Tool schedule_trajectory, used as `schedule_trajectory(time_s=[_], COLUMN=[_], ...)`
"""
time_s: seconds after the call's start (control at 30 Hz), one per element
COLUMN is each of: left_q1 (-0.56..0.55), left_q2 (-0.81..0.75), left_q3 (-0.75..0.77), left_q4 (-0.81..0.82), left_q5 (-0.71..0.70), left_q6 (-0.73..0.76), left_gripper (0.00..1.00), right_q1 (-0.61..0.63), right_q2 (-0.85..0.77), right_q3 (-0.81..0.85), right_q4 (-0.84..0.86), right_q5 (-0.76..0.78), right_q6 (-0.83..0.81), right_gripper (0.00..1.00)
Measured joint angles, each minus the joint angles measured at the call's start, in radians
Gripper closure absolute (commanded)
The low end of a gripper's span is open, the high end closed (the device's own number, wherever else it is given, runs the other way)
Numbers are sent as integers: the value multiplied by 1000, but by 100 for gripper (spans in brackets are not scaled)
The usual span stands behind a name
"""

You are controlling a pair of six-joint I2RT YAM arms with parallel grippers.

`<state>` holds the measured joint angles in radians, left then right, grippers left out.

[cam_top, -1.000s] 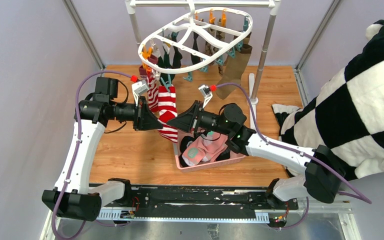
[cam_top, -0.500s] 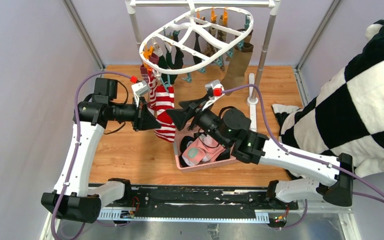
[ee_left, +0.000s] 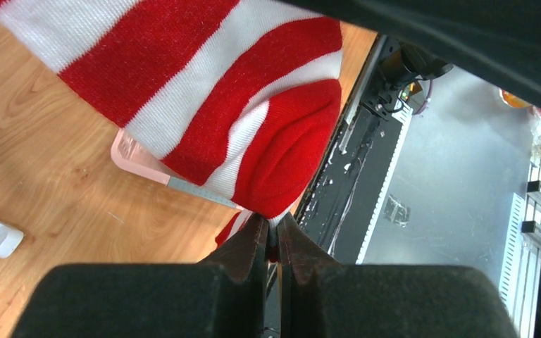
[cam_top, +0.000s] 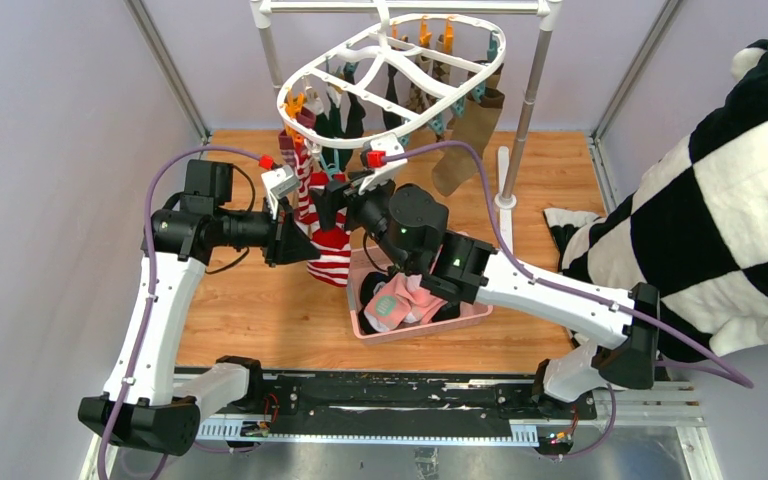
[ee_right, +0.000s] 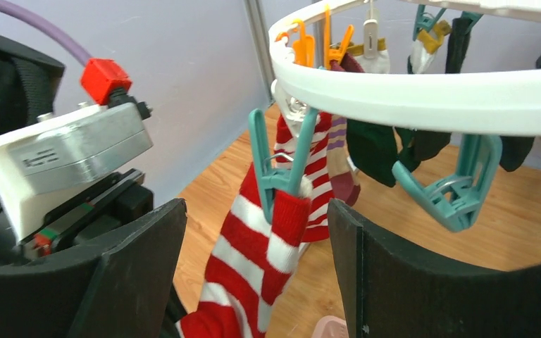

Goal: Remove the socks clipped to the hanger
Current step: Remove the sock from the hanger.

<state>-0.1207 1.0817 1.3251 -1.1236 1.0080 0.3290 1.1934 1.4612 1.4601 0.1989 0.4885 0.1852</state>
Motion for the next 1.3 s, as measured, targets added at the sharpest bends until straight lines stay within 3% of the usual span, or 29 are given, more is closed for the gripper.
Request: schedule_trajectory(time_s=[0.6, 1.13, 1.23, 1.3], left_q1=[-1, -6, -6, -6], left_q2=[-5, -5, -5, -5], left_q3=[0, 1, 1, 1], left_q4=[0, 0, 0, 0], left_q5=[-18, -49, -51, -52], left_q6=[0, 0, 1, 1], left_gripper=[92, 92, 92, 92], right_q1=[-90, -90, -97, -105], right_q2=[104, 146, 146, 146], right_q3=[109, 147, 147, 147], right_q4=[-7, 42, 46, 49], right_q5=[-29, -26, -26, -28], right_q6=[4, 35, 52, 67], right_gripper=[44, 52, 60, 71])
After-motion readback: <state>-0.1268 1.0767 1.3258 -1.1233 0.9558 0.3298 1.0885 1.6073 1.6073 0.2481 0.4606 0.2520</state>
